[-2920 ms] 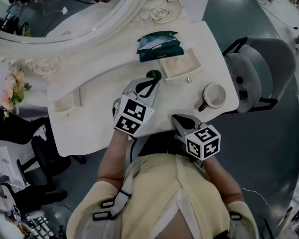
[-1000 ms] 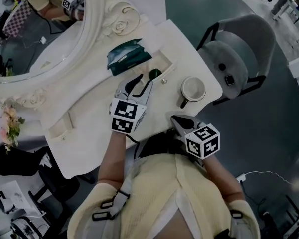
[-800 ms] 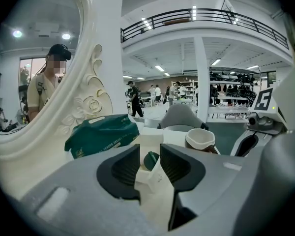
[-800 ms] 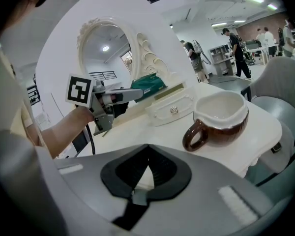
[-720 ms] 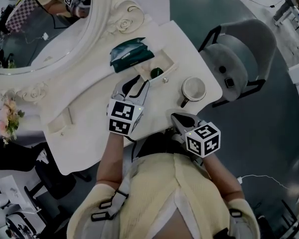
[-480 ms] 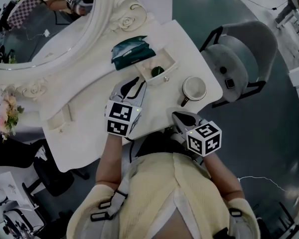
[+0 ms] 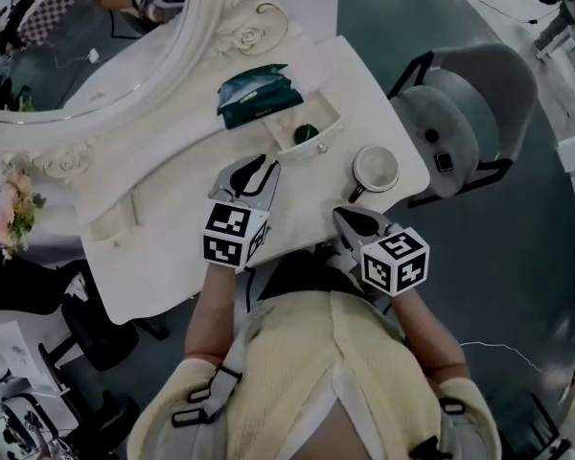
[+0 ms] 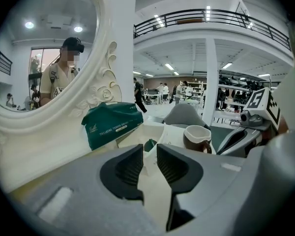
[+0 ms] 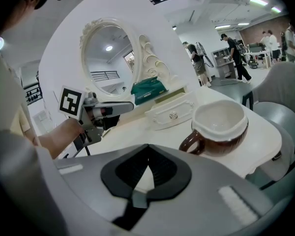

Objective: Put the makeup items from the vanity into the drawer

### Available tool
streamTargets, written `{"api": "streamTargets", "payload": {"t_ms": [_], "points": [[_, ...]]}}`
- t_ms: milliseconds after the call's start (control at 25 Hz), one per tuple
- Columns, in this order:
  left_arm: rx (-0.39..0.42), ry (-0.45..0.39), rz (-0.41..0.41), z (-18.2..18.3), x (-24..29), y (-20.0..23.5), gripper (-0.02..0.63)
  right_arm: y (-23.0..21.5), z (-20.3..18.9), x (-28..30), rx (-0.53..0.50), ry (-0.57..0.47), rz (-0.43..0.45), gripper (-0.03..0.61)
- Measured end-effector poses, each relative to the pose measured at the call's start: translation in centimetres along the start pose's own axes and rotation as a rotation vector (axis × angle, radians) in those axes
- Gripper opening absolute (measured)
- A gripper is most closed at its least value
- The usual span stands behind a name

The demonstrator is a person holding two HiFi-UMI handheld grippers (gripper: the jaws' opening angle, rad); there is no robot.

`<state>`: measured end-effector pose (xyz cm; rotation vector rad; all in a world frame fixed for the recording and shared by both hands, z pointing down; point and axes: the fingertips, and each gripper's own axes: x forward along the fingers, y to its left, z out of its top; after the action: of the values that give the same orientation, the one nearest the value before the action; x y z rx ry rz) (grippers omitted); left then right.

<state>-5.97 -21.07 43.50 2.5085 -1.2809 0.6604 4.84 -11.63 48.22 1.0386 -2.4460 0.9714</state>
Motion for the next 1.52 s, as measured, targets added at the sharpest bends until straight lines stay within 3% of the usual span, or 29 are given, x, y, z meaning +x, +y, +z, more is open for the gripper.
{"api": "streamTargets", "payload": {"t_ms": [680,1240,1520], "points": [[-0.075,0.046,-0.052,-3.4,-1.1,-1.9,0.091,0.7,0.5,0.7,-0.018,0.001,0.008,0.0],[-0.089,0.091,-0.104,-5.6,-1.6,-3.8,0.073,1.0,1.0,0.8,-0.076,-0.025,-0.027,0.0],[-0.077,0.089,-0.106,-5.5,-1.7,-3.9,0.072,1.0,1.2,0.5,-0.056,-0.038,-0.037,0.0]]}}
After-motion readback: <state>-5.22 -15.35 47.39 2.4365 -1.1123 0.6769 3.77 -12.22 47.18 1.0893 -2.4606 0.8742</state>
